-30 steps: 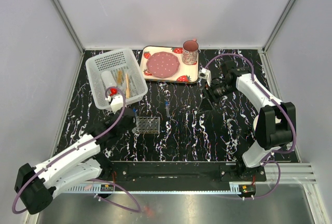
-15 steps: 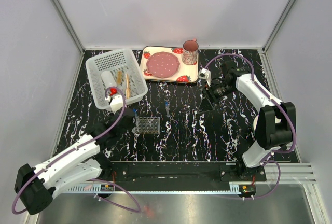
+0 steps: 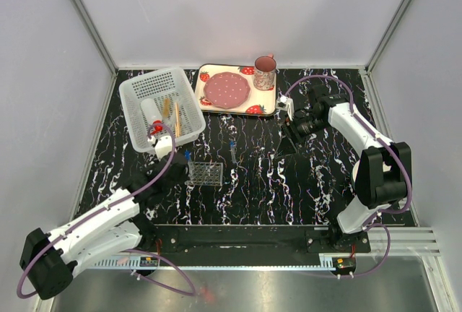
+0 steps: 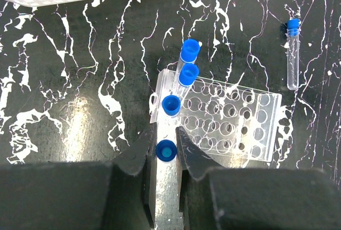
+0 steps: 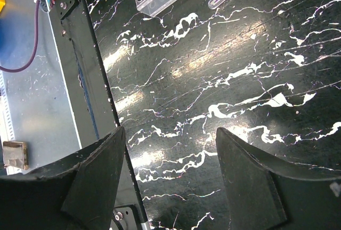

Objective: Organize the chemistry lab equipment

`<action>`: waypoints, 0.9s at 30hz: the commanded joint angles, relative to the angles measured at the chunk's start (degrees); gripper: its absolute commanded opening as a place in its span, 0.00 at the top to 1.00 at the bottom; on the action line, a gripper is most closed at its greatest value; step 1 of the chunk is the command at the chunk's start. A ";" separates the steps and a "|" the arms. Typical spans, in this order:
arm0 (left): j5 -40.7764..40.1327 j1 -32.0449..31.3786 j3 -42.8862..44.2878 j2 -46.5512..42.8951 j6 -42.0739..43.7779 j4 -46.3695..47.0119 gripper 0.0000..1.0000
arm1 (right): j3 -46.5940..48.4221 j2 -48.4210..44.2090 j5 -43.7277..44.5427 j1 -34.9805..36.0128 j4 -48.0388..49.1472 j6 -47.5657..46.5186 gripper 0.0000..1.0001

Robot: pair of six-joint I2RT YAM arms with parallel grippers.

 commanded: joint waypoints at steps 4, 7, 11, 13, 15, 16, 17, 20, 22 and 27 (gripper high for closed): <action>0.23 0.29 0.47 0.96 0.74 4.03 0.90 | 0.05 -0.52 0.07 -0.08 0.82 -0.12 0.25; 0.49 0.29 1.09 0.52 0.83 4.12 0.90 | -0.04 -0.52 0.07 -0.17 0.82 -0.12 0.26; 0.05 0.29 2.05 -0.62 1.18 3.68 0.90 | 0.05 -0.52 0.07 0.01 0.65 -0.21 0.25; -0.12 0.38 2.58 -0.97 1.36 3.41 0.90 | -0.04 -0.43 0.07 -0.08 0.74 -0.29 0.26; -0.48 0.29 2.76 -1.33 1.62 3.50 0.90 | 0.05 -0.35 -0.01 -0.08 0.74 -0.29 0.26; -0.91 0.29 2.76 -1.33 1.71 3.59 0.90 | 0.13 -0.35 -0.01 -0.17 0.74 -0.29 0.25; -1.09 0.29 2.67 -0.98 1.88 3.76 0.90 | 0.05 -0.43 -0.01 0.01 0.65 -0.29 0.25; -1.09 0.29 2.23 -0.01 2.15 4.90 0.90 | 0.05 -0.43 -0.01 -0.25 0.65 -0.29 0.25; -0.83 0.29 1.71 0.60 2.24 5.61 0.90 | 0.05 -0.35 -0.01 -0.17 0.65 -0.29 0.25; -0.65 0.29 0.74 1.83 3.02 8.42 0.89 | 0.05 -0.43 -0.10 -0.17 0.65 -0.38 0.25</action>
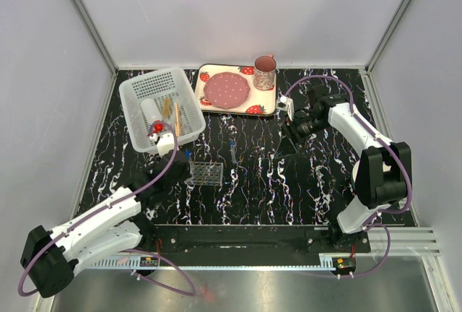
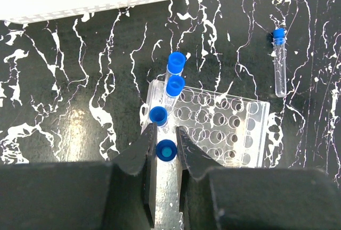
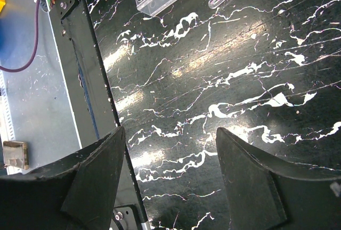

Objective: Organize the chemistry lab equipment

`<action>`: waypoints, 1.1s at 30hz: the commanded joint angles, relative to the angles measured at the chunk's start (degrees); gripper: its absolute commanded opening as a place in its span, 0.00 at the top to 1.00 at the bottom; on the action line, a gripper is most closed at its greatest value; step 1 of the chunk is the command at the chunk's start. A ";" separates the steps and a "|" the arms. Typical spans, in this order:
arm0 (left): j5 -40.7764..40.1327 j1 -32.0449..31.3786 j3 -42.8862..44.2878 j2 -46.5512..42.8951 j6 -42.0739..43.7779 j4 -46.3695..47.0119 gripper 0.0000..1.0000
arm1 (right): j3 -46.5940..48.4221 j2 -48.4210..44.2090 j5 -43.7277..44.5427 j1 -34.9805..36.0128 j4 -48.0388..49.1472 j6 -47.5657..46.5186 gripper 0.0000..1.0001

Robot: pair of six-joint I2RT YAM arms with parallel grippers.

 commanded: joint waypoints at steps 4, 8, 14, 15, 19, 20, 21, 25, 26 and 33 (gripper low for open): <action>-1.07 0.25 0.41 1.62 1.98 5.67 0.90 | 0.18 -0.26 -0.12 -0.08 0.47 -0.45 0.26; -1.42 0.25 -0.47 1.63 2.07 5.94 0.90 | 0.18 -0.26 -0.12 -0.17 0.39 -0.53 0.25; -1.77 0.16 -1.17 1.10 2.07 5.06 0.89 | 0.27 0.09 -0.21 -0.17 0.30 -0.71 0.25; -1.86 0.16 -1.09 0.92 2.07 5.06 0.90 | 0.27 0.09 -0.21 -0.17 0.21 -0.71 0.26; -2.21 0.16 -0.65 -0.13 2.24 3.74 0.90 | 0.27 0.09 -0.21 -0.17 0.21 -0.71 0.25; -2.30 0.16 -0.56 -0.66 2.25 3.57 0.90 | 0.35 0.18 -0.21 -0.17 0.21 -0.71 0.26; -2.39 0.16 -0.56 -0.83 2.33 3.39 0.90 | 0.27 0.18 -0.30 -0.17 0.12 -0.71 0.26; -2.74 0.16 -0.82 -1.10 2.42 2.77 0.90 | 0.35 0.27 -0.30 -0.17 0.12 -0.80 0.26; -2.74 0.16 -0.99 -1.10 2.42 2.77 0.90 | 0.27 0.27 -0.30 -0.17 0.12 -0.89 0.25; -2.65 0.16 -2.40 -0.66 2.16 4.53 0.90 | 0.35 0.36 -0.39 -0.17 -0.14 -1.06 0.25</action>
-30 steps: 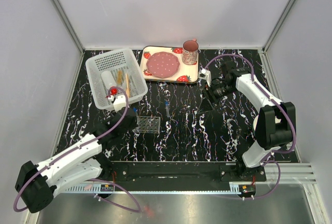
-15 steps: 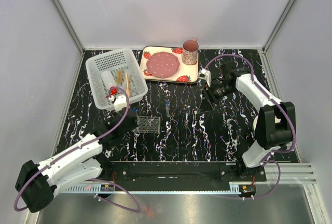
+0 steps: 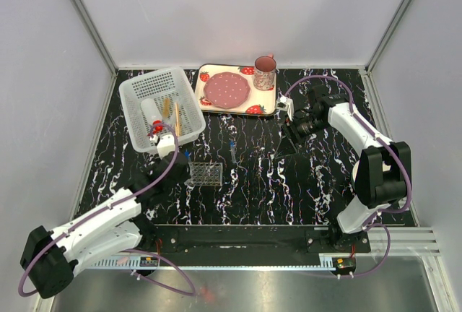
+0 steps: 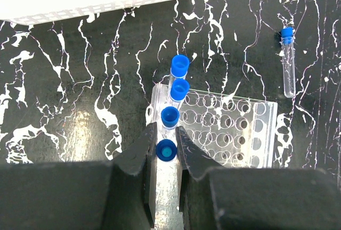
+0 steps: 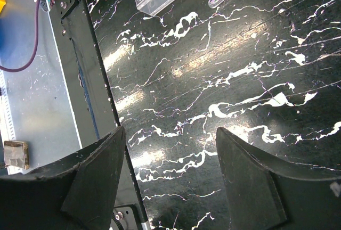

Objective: Organize the chemistry lab equipment

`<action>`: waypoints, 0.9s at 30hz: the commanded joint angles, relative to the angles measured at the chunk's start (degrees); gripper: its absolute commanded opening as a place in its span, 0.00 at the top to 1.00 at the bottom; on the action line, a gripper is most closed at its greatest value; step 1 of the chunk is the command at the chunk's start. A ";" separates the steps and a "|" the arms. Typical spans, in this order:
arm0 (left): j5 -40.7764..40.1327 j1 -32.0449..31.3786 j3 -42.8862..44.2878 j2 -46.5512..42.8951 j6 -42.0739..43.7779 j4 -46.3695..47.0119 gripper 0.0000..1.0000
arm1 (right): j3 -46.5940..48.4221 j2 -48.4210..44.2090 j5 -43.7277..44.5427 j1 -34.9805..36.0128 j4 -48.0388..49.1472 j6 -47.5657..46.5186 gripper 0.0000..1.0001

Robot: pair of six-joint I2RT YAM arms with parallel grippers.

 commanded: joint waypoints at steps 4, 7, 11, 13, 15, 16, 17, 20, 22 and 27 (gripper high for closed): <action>-1.76 0.16 -1.29 0.81 0.82 3.66 0.90 | 0.35 0.23 -0.37 -0.17 -0.19 -1.11 0.26; -1.40 0.07 -1.64 1.42 1.09 4.80 0.89 | 0.35 0.23 -0.37 -0.17 -0.27 -1.11 0.26; -1.40 -0.19 -2.17 1.86 1.18 5.33 0.89 | 0.35 0.14 -0.28 -0.17 -0.19 -1.19 0.25; -1.49 -0.28 -2.61 1.95 1.26 5.59 0.89 | 0.44 0.31 -0.28 -0.17 -0.19 -1.19 0.25; -1.67 -0.63 -3.13 1.95 1.35 6.03 0.88 | 0.35 0.40 -0.28 -0.17 -0.28 -1.28 0.26; -1.93 -0.72 -3.75 1.95 1.35 6.21 0.88 | 0.44 0.32 -0.28 -0.17 -0.28 -1.28 0.25; -2.19 -0.89 -4.10 1.95 1.35 6.47 0.87 | 0.44 0.31 -0.28 -0.17 -0.36 -1.37 0.26; -3.16 -1.33 -5.15 1.95 1.00 6.65 0.86 | 0.44 0.40 -0.19 -0.17 -0.45 -1.37 0.25; -3.51 -1.42 -5.60 1.95 1.00 6.83 0.86 | 0.44 0.58 -0.28 -0.08 -0.36 -1.37 0.25; -4.30 -2.30 -5.68 2.48 1.61 7.44 0.83 | 0.44 0.75 -0.19 -0.17 -0.45 -1.46 0.25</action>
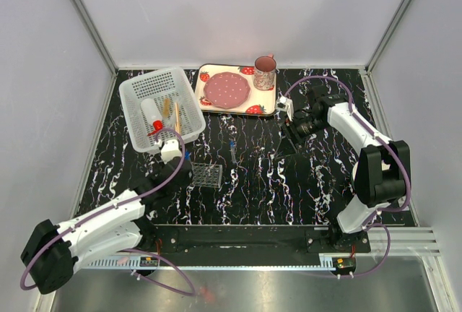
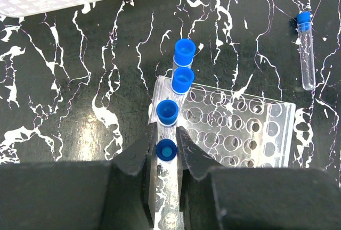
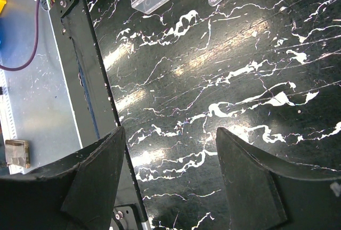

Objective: Organize the chemistry lab equipment

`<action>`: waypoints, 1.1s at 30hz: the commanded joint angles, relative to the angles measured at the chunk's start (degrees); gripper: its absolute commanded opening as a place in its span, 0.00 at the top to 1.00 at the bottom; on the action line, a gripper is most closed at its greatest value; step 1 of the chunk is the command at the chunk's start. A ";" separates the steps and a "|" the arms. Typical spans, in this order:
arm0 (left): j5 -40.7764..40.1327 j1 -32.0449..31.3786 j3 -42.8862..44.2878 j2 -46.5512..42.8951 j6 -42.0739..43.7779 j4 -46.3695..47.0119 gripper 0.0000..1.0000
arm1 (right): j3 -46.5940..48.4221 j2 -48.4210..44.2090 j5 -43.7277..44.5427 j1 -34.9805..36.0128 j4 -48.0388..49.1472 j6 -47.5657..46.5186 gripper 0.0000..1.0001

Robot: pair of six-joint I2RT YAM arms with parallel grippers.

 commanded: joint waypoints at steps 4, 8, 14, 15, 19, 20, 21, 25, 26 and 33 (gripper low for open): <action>-4.24 -1.41 -0.77 0.67 0.65 2.11 0.83 | 0.44 0.43 -0.19 -0.17 -0.45 -1.26 0.25; -7.05 -2.55 -0.33 0.75 0.65 1.76 0.84 | 0.44 0.60 -0.19 -0.17 -0.54 -1.44 0.25; -8.90 -3.43 0.11 1.89 0.57 1.84 0.85 | 0.53 0.52 -0.19 -0.17 -0.63 -1.53 0.25; -8.90 -3.43 0.29 2.07 0.57 1.84 0.85 | 0.62 0.69 -0.19 -0.17 -0.63 -1.61 0.25; -9.43 -4.04 0.55 2.86 0.57 1.76 0.85 | 0.62 0.87 -0.19 -0.17 -0.89 -1.70 0.25; -9.61 -4.13 0.64 2.86 0.57 1.76 0.85 | 0.62 0.78 -0.19 -0.17 -0.89 -1.70 0.25; -9.78 -4.31 0.64 2.86 0.48 1.84 0.85 | 0.62 0.95 -0.19 -0.17 -0.80 -1.79 0.25; -10.66 -5.01 0.73 3.04 0.22 1.58 0.85 | 0.62 0.95 -0.19 -0.17 -0.89 -1.88 0.25; -10.92 -5.19 0.90 3.13 0.04 1.23 0.85 | 0.70 0.95 -0.10 -0.17 -0.89 -1.88 0.25; -13.12 -6.33 1.61 4.62 -2.24 -0.44 0.85 | 0.71 0.87 -0.19 -0.17 -1.07 -1.96 0.25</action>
